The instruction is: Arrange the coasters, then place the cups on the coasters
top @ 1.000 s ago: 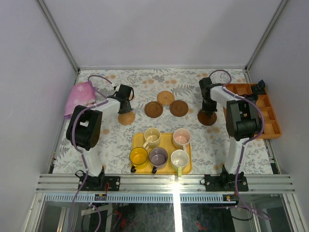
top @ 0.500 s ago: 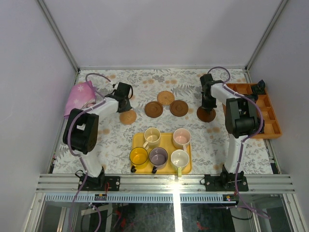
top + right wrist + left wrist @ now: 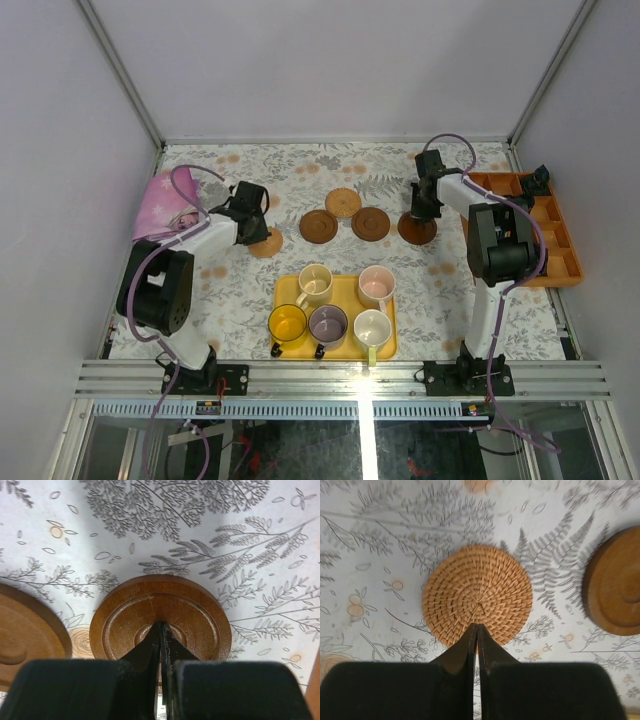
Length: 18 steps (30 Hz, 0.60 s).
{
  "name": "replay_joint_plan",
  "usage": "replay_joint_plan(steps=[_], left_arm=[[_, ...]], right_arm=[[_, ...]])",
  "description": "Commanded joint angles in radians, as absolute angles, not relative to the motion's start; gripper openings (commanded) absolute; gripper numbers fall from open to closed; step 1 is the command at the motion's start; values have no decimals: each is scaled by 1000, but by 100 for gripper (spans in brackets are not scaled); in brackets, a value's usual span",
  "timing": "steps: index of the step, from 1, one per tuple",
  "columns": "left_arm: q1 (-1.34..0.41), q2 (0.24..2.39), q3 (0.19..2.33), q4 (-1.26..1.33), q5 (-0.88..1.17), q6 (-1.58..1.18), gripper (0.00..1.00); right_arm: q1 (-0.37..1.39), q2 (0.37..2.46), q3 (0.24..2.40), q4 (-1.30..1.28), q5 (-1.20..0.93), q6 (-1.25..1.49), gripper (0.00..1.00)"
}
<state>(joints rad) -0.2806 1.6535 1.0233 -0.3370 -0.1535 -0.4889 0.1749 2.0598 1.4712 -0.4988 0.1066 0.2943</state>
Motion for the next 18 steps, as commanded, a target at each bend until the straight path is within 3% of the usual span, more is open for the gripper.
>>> replay_joint_plan(steps=[1,18], left_arm=[[-281,1684,989,-314,-96,-522,0],[-281,1917,1121,-304,-127,-537,0]], right_arm=[[184,2101,1446,-462,-11,298,0],[238,2122,1447,-450,-77,301,0]])
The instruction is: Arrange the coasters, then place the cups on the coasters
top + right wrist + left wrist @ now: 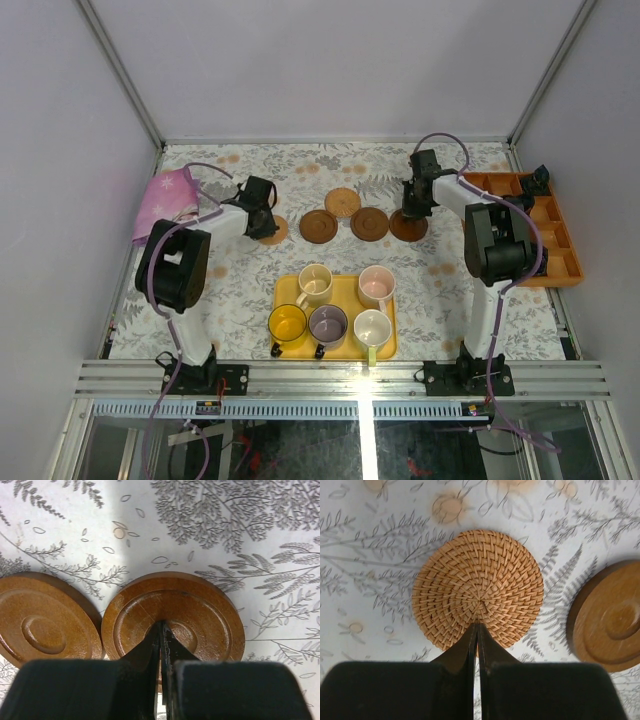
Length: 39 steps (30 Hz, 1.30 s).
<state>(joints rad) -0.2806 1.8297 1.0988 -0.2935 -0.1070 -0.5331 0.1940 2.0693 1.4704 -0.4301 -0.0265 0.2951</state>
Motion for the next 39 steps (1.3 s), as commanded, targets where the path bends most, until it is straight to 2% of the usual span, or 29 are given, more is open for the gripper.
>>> replay_joint_plan(steps=[1,13,29,39], left_arm=[[-280,1925,1133,-306,-127,-534,0],[-279,1951,1177,-324,-144,-518,0],[-281,1892,1121,-311,-90,-537,0],[-281,1782,1198,-325,-58,-491,0]], right_arm=[[243,2123,1445,-447,-77,304,0],[279,2146,1488,-465,-92,325,0],[313,2112,1456,-466,-58,338,2],[313,2071,1633,-518,1,285,5]])
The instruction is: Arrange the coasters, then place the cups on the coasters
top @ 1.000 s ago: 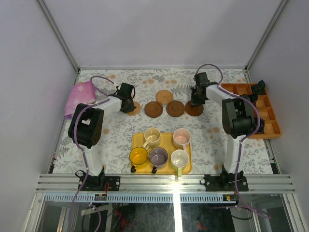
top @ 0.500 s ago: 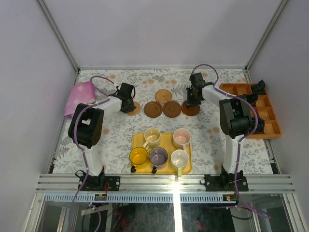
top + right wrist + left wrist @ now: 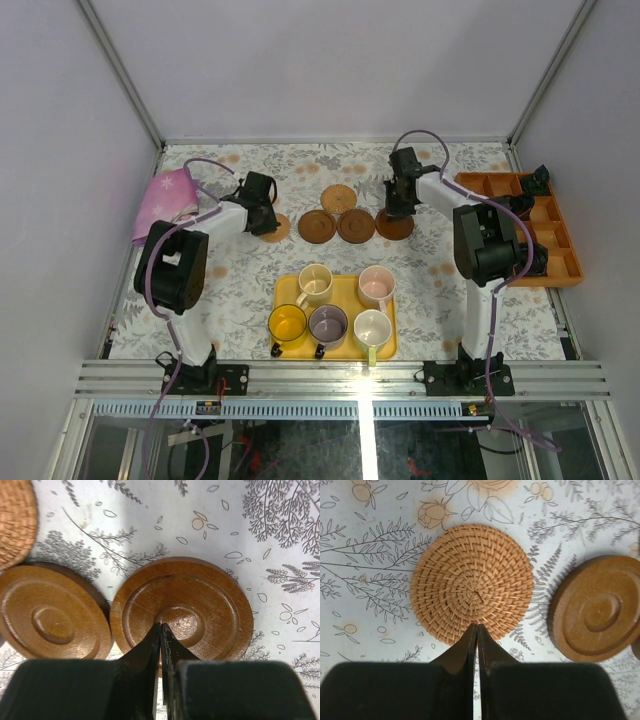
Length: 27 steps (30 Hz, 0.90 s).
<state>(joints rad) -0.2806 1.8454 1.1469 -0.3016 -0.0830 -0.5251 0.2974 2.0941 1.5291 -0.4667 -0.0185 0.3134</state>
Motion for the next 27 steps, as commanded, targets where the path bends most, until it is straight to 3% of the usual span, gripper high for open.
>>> replay_joint_plan(steps=[1,8,18,27], left_arm=[[-281,1775,1210,-326,-54,-488,0],[-283,1761,1243,-267,62,-479,0],[-365,1848,1256,-145,260,-512,0],[-370,1904,1283,-141,295,-525,0]], right_arm=[[313,2065,1645,-521,-4,283,6],[312,2076,1753,-480,-119,279,10],[324,2289,2018,-406,-390,308,9],[365,2470,2231,-437,-497,288,9]])
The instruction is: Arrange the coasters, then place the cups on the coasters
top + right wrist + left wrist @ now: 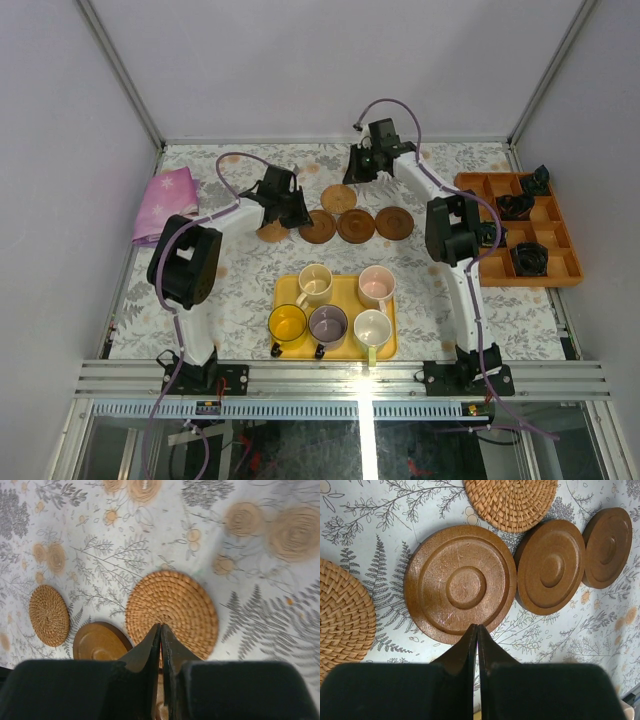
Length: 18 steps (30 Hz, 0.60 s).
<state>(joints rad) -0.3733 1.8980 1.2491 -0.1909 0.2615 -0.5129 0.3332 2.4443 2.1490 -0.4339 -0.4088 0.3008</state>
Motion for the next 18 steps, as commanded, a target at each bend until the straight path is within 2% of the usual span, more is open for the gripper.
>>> replay_joint_plan(steps=[1,10,18], left_arm=[[-370,1905,1283,-145,295,-525,0],[-370,1883,1247,-151,268,-540,0],[-367,1832,1210,-178,196,-526,0]], right_arm=[[368,2478,2233,-437,-502,288,9],[400,2525,2189,-467,-504,277,9],[393,2571,2201,-602,-230,267,6]])
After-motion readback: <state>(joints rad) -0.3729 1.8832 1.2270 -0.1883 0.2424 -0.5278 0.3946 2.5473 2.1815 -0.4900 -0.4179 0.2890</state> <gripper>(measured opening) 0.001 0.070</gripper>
